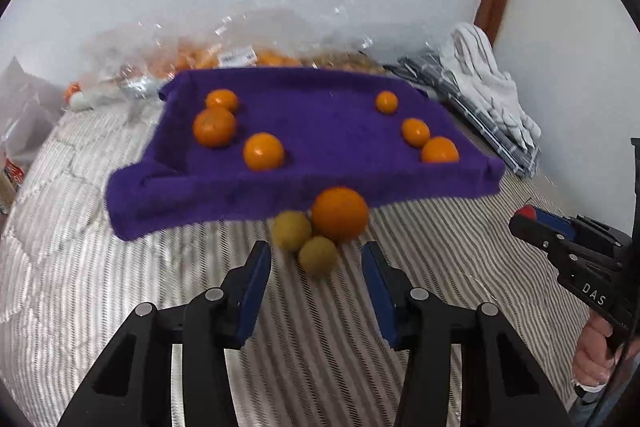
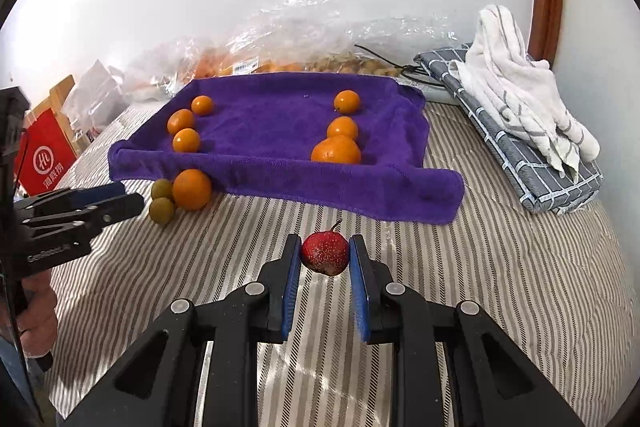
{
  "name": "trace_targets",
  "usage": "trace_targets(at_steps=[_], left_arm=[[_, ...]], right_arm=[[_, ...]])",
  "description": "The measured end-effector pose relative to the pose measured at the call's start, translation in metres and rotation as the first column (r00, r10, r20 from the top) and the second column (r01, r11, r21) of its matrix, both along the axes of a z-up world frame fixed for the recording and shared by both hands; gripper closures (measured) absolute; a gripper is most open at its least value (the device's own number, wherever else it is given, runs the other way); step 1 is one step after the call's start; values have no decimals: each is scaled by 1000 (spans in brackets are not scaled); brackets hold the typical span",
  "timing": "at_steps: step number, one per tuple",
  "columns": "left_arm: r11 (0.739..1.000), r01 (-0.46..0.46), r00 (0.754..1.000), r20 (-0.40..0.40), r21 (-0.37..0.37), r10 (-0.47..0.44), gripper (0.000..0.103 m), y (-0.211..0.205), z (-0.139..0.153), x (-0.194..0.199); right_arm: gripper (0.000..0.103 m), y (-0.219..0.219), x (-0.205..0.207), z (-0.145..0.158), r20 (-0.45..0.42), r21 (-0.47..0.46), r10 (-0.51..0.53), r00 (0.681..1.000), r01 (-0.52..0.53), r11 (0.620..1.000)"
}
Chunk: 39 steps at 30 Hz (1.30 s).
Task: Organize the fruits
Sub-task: 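Close the left gripper on a small green fruit while the right gripper holds the strawberry, then carry the strawberry and green fruit up over the purple towel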
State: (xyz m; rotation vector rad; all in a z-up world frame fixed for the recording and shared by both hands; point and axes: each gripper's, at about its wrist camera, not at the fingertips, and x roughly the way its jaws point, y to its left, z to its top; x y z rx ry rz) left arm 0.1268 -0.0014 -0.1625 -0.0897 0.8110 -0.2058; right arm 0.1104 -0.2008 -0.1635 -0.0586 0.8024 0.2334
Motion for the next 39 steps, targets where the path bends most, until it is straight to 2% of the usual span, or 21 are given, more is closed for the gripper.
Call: trace_targets(at_steps=[4, 6, 10, 15, 19, 30, 39], left_arm=[[1000, -27, 999, -30, 14, 27, 59, -8, -13, 7], [999, -39, 997, -64, 18, 41, 69, -11, -18, 12], [998, -60, 994, -85, 21, 62, 80, -10, -23, 16], [998, -66, 996, -58, 13, 66, 80, -4, -20, 8], [996, -80, 995, -60, -36, 78, 80, 8, -9, -5], [989, -132, 989, 60, -72, 137, 80, 46, 37, -31], [978, -187, 976, 97, -97, 196, 80, 72, 61, -27]], right_arm=[[79, -10, -5, -6, -12, 31, -26, 1000, 26, 999], [79, -16, -7, -11, -36, 53, -42, 998, 44, 998], [79, -23, -14, -11, -38, 42, -50, 998, 51, 998], [79, -27, -13, -6, -21, 33, -57, 998, 58, 998], [79, -26, -11, -2, -26, 37, -65, 998, 66, 997], [79, -18, -7, 36, 58, 27, -69, 996, 68, 997], [79, -9, 14, 64, 102, 51, -78, 992, 73, 996]])
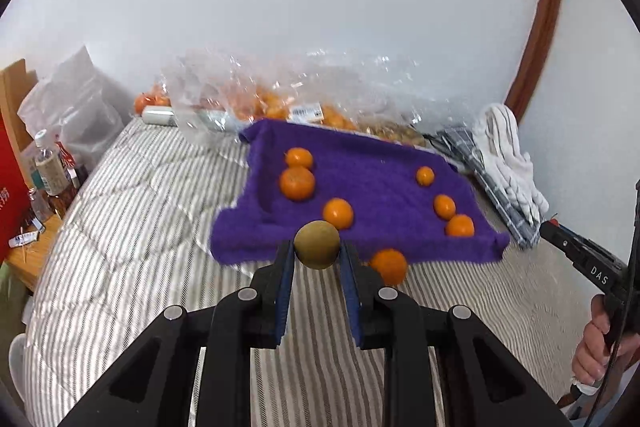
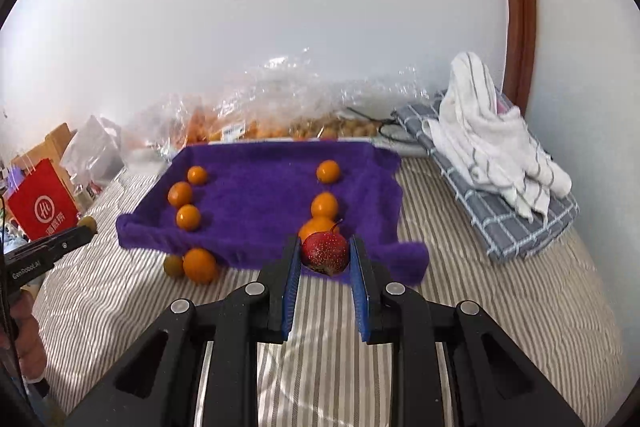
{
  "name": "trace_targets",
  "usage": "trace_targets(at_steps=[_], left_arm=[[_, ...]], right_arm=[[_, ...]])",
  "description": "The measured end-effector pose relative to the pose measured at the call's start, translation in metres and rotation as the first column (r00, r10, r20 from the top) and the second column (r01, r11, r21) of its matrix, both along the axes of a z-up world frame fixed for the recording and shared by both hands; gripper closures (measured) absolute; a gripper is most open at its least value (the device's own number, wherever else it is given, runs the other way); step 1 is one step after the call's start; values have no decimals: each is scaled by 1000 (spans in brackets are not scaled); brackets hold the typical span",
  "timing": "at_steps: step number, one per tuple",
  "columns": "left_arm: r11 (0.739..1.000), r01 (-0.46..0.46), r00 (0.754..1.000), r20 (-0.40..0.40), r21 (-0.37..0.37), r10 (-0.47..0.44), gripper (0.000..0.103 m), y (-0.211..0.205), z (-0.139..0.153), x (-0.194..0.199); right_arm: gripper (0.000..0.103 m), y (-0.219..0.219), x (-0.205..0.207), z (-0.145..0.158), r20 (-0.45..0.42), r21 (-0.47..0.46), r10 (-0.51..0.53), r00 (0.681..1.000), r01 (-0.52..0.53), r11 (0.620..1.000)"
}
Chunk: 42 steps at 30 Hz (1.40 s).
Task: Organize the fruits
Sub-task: 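Carry the strawberry and green fruit up over the purple towel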
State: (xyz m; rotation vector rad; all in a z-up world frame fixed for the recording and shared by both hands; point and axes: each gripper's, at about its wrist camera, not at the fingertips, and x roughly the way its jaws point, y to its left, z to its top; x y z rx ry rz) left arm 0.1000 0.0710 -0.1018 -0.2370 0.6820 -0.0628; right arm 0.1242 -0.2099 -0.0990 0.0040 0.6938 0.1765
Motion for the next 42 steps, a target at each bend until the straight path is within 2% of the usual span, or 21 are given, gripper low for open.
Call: trace_targets(at_steps=[10, 16, 19, 21, 23, 27, 30, 34, 39, 42], left_arm=[[1000, -24, 999, 23, -20, 24, 80, 8, 14, 31], [1000, -15, 999, 43, 7, 15, 80, -1, 21, 59], [1000, -8, 998, 60, 26, 7, 80, -4, 20, 70], [999, -12, 996, 89, 48, 8, 80, -6, 15, 75], [999, -8, 997, 82, 48, 4, 80, -4, 5, 85], [1000, -9, 999, 42, -10, 10, 80, 7, -10, 101], [1000, -18, 999, 28, -24, 19, 80, 13, -22, 108], [997, 14, 1000, -5, -74, -15, 80, 19, -35, 112], [998, 17, 999, -28, -60, -18, 80, 17, -43, 116], [999, 9, 999, -39, -39, -10, 80, 15, -48, 119]], right_arm=[[79, 10, 27, 9, 8, 15, -5, 1000, 5, 1000], [79, 15, 44, 7, 12, -6, -10, 1000, 10, 1000], [79, 13, 57, 7, 8, 13, -12, 1000, 12, 1000], [79, 11, 64, 4, 17, 21, -15, 1000, 15, 1000], [79, 10, 73, -3, 7, 18, -24, 1000, 24, 1000], [79, 9, 94, -18, -44, 23, -15, 999, 16, 1000], [79, 14, 112, -22, -47, -17, -18, 999, 17, 1000], [79, 18, 137, -33, -47, -9, -21, 999, 20, 1000], [79, 22, 158, -63, -101, 23, -14, 995, 17, 1000], [79, 25, 160, -72, -88, -36, -29, 996, 26, 999]])
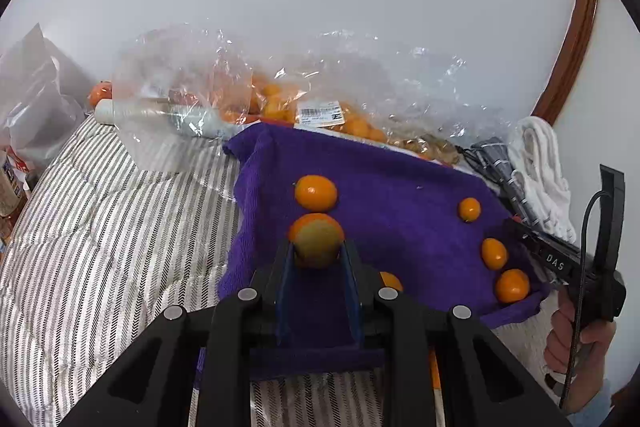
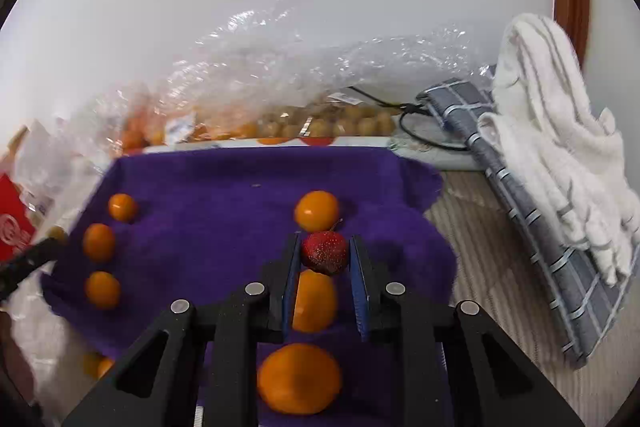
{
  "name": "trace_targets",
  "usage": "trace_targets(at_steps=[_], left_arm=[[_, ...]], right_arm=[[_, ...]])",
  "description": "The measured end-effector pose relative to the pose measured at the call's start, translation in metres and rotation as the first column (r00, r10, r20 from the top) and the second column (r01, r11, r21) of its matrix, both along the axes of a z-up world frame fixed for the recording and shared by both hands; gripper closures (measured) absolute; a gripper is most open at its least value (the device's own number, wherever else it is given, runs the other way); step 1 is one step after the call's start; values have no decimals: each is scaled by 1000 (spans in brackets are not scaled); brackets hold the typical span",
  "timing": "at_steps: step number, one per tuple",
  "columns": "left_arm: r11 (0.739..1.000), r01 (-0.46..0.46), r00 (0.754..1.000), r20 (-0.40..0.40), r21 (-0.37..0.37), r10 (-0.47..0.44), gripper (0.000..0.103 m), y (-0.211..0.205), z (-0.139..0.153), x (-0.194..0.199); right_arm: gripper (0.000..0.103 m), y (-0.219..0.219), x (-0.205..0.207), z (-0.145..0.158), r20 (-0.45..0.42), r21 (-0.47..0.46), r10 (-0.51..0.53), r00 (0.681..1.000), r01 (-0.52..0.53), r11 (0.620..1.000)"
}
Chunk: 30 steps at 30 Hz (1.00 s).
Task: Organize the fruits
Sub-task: 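Carry the strawberry and green fruit up over the purple towel, then open both grippers to set the strawberry and green fruit on the towel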
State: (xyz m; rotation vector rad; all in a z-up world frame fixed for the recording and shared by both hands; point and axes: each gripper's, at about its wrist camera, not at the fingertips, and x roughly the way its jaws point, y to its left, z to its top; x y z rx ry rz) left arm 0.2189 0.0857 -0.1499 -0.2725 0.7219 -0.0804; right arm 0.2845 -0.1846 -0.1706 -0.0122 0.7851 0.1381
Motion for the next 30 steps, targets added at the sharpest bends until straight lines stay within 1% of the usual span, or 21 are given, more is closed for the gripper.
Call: trace_targets(at_steps=[1, 5, 8, 12, 15, 20, 21, 22, 25, 26, 28, 30], left_arm=[[1000, -1, 1000, -5, 8, 1, 80, -1, -2, 1], [1000, 8, 999, -36, -3, -8, 80, -4, -11, 6], [1000, 23, 999, -41, -7, -23, 80, -8, -13, 6], [1000, 28, 998, -47, -1, -28, 80, -10, -14, 7], [999, 32, 998, -58, -5, -32, 80, -11, -17, 9], [999, 37, 997, -62, 11, -37, 80, -13, -20, 11], [999, 42, 997, -62, 11, -41, 80, -14, -20, 10], [999, 44, 997, -63, 10, -43, 80, -15, -20, 11], [999, 52, 997, -62, 0, -52, 80, -16, -21, 11], [999, 51, 997, -60, 8, -50, 80, -16, -21, 11], [999, 49, 997, -53, 16, -48, 80, -17, -21, 11], [999, 43, 998, -48, 24, -41, 78, -17, -21, 10]], right_arm=[[79, 0, 0, -2, 3, -7, -3, 1000, 3, 1000], [79, -7, 4, -10, 7, -9, -40, 999, 40, 999], [79, -11, 5, -14, 5, -7, -59, 998, 59, 998], [79, -13, 8, -20, -18, 6, -55, 998, 55, 998], [79, -11, 8, -22, -17, 1, -53, 998, 53, 999], [79, -12, 7, -22, -21, 15, -54, 998, 55, 998], [76, -12, 7, -22, -20, 11, -57, 998, 57, 998], [69, -12, 6, -21, -18, 7, -59, 998, 60, 998], [55, -11, 0, -18, 4, 4, -51, 999, 51, 999], [53, -9, -1, -17, 7, 1, -45, 999, 45, 999], [44, -6, -4, -14, 6, -5, -32, 999, 32, 999], [42, -3, -7, -10, -5, 16, -22, 1000, 22, 1000]])
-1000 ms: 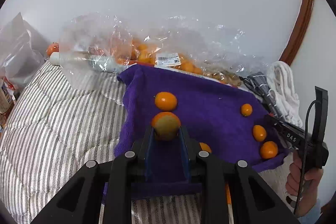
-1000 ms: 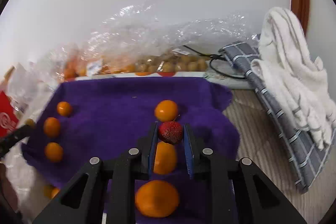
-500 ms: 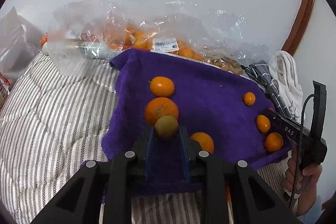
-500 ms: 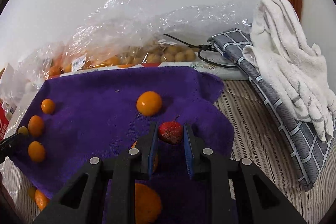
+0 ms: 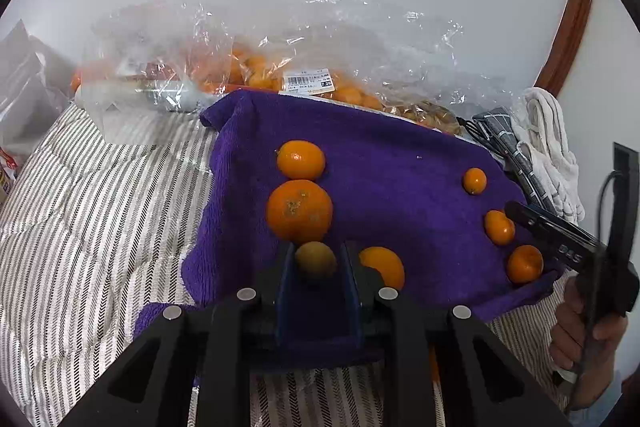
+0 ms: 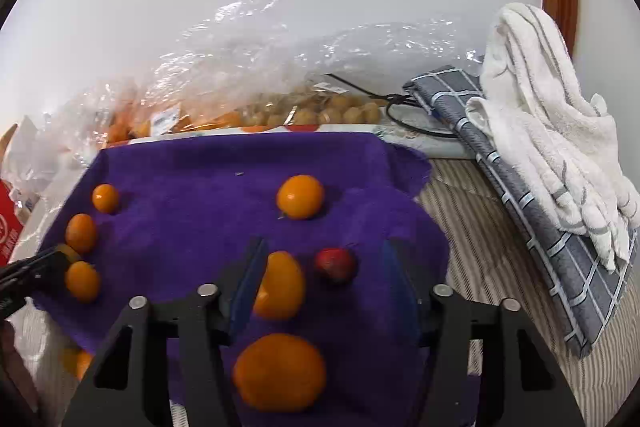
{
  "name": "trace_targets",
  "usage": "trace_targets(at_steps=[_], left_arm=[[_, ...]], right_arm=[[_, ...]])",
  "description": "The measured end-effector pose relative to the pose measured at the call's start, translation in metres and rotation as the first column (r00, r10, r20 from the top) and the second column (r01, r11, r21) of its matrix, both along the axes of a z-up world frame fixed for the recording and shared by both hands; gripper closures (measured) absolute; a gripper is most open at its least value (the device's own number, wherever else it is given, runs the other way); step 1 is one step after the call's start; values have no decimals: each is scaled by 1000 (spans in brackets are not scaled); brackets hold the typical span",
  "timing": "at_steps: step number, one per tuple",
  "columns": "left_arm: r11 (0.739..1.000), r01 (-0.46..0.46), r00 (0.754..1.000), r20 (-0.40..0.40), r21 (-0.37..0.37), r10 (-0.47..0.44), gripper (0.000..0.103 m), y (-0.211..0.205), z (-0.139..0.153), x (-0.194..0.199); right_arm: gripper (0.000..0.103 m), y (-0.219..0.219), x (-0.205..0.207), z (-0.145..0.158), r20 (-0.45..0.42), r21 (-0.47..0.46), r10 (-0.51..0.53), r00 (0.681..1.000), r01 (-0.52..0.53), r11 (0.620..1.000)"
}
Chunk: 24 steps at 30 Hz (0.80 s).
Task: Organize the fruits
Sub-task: 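Open both grippers to set the strawberry and green fruit on the towel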
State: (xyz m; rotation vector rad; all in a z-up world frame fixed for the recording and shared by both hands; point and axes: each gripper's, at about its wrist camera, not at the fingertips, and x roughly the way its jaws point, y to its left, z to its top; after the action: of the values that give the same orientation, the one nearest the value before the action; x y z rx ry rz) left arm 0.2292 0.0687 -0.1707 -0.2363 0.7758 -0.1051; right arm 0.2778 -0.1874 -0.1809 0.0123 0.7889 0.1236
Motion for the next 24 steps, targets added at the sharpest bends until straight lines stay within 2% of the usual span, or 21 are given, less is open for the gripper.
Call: trace_targets(at_steps=[2, 4, 8, 12, 15, 19, 24], left_arm=[[1000, -1, 1000, 14, -1, 1, 72, 0, 1, -1], [1000, -5, 1000, 24, -2, 5, 71, 0, 2, -2], [1000, -26, 998, 48, 11, 26, 71, 2, 6, -5], [999, -38, 995, 96, 28, 35, 71, 1, 11, -12], [999, -33, 990, 138, 41, 27, 71, -3, 16, -18], [1000, 18, 987, 158, 14, -20, 71, -7, 20, -24], [1000, 17, 984, 176, 10, -19, 71, -8, 26, -28]], right_arm=[[42, 4, -7, 6, 5, 34, 15, 1000, -16, 999], [42, 9, -13, 13, 36, 29, 20, 999, -21, 999], [42, 22, -26, 25, 102, -40, 58, 993, -54, 998], [42, 28, -35, 30, 139, -120, 40, 989, -23, 993], [42, 29, -47, 37, 153, -131, 38, 987, -18, 991], [42, 26, -65, 48, 161, -140, 44, 986, -21, 990], [42, 25, -87, 51, 118, -103, 63, 991, -51, 993]])
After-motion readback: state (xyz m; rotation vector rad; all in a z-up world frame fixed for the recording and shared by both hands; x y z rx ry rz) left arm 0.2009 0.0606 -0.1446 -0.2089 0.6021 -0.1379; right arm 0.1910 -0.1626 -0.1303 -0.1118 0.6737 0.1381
